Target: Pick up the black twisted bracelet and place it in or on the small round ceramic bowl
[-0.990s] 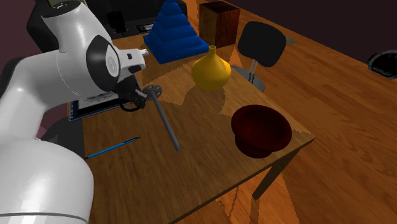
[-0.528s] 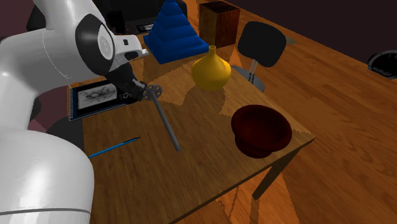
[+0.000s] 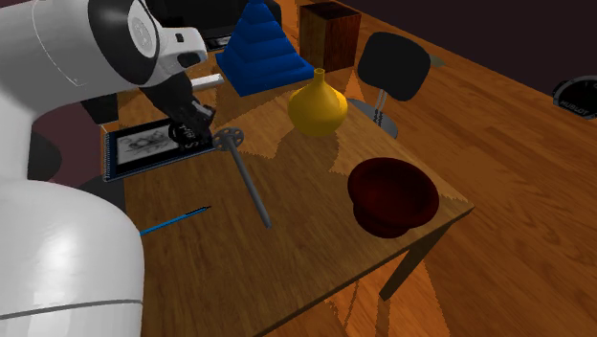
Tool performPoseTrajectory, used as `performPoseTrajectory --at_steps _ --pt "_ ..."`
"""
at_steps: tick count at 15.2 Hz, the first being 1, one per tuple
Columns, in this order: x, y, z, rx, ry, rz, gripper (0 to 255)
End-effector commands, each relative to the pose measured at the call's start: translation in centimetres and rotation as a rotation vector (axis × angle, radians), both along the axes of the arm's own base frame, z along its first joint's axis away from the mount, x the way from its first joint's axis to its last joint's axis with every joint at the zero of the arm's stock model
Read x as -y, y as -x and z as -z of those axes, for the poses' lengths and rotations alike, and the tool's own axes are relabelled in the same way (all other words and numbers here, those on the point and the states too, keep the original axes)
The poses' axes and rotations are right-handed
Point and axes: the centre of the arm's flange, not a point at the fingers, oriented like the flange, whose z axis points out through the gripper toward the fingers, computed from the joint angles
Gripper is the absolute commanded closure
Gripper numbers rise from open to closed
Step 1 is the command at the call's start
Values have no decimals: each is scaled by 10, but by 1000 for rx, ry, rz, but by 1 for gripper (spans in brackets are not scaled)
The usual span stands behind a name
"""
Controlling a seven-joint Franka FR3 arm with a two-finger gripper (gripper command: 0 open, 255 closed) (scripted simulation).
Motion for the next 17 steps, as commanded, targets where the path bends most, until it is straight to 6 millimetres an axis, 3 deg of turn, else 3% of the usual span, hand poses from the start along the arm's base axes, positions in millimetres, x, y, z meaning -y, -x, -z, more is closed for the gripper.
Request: performPoseTrajectory --at_steps 1,17 --pt "13 -2 -4 0 0 0 255" --pt "224 -22 -6 0 0 0 255"
